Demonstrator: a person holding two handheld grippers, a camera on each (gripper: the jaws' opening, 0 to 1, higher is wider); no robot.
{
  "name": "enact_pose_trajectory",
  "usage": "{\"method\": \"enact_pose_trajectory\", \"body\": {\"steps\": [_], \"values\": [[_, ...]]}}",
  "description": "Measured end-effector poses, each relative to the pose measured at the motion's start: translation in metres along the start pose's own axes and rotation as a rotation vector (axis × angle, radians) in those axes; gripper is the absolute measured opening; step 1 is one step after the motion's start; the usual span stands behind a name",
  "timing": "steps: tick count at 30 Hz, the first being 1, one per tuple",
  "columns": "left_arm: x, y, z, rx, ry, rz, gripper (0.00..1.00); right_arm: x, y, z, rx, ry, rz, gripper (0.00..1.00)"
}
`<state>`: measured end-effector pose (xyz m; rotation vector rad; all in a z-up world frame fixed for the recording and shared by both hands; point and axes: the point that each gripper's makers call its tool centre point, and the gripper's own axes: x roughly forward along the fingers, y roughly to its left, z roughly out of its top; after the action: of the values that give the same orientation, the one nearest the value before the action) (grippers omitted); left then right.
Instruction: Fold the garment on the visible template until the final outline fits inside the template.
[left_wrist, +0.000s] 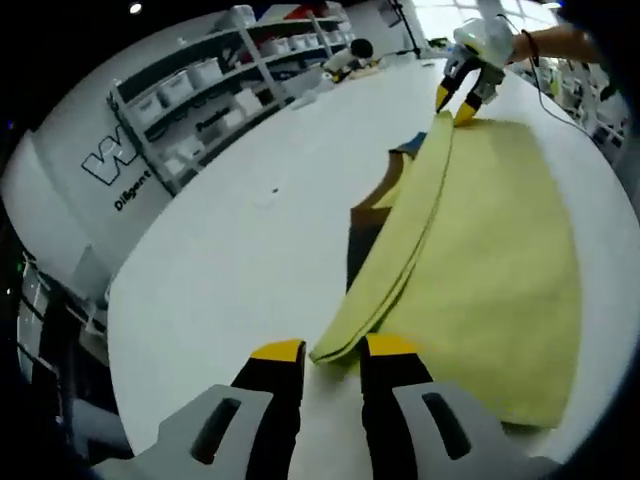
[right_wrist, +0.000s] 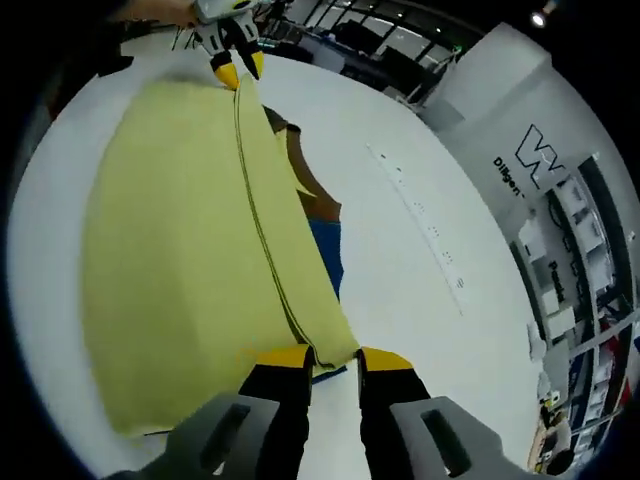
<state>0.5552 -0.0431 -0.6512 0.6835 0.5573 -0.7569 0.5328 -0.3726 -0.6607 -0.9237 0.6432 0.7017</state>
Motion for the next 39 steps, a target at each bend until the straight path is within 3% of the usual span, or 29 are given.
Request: {"method": "enact_pose_trajectory", "body": {"steps": [2,6,11,14,15,16,19,20,26,31,34,36,39], "values": [[0.000,0.004,0.002,-0.113,-0.018,0.011,0.09,0.000,-0.001,0.002,0.045,-0.013,0.003,0.04],[0.001,0.019,0.002,-0.299,-0.055,0.056,0.07,0.002,-0.007,0.005,0.224,-0.058,-0.004,0.00],[0.006,0.018,-0.002,-0.361,-0.038,0.069,0.07,0.010,-0.018,0.004,0.484,-0.106,-0.031,0.00],[0.011,0.021,-0.009,-0.569,-0.018,0.109,0.08,0.016,-0.019,0.001,0.628,-0.106,-0.032,0.00],[0.012,0.022,-0.010,-0.625,-0.021,0.116,0.08,0.019,-0.018,0.000,0.732,-0.091,-0.021,0.00],[0.013,0.023,-0.011,-0.645,-0.019,0.124,0.09,0.020,-0.022,0.002,0.786,-0.118,-0.040,0.00],[0.014,0.026,-0.019,-0.583,0.024,0.159,0.09,0.021,-0.028,0.003,0.859,-0.138,-0.074,0.00],[0.013,0.027,-0.021,-0.580,0.033,0.170,0.10,0.021,-0.027,0.003,0.921,-0.137,-0.067,0.03],[0.001,0.026,-0.020,-0.631,0.038,0.183,0.27,0.014,-0.027,0.006,0.971,-0.146,-0.065,0.22],[-0.010,0.024,-0.015,-0.644,0.036,0.190,0.35,0.004,-0.021,0.007,1.036,-0.137,-0.050,0.34],[-0.018,0.017,-0.016,-0.605,0.077,0.198,0.36,-0.005,-0.010,0.013,1.110,-0.146,-0.005,0.44],[-0.024,0.011,-0.014,-0.608,0.077,0.198,0.39,-0.011,-0.007,0.015,1.113,-0.156,-0.001,0.51],[-0.031,-0.004,-0.010,-0.633,0.077,0.148,0.48,-0.022,-0.001,0.017,1.104,-0.165,0.002,0.56]]}}
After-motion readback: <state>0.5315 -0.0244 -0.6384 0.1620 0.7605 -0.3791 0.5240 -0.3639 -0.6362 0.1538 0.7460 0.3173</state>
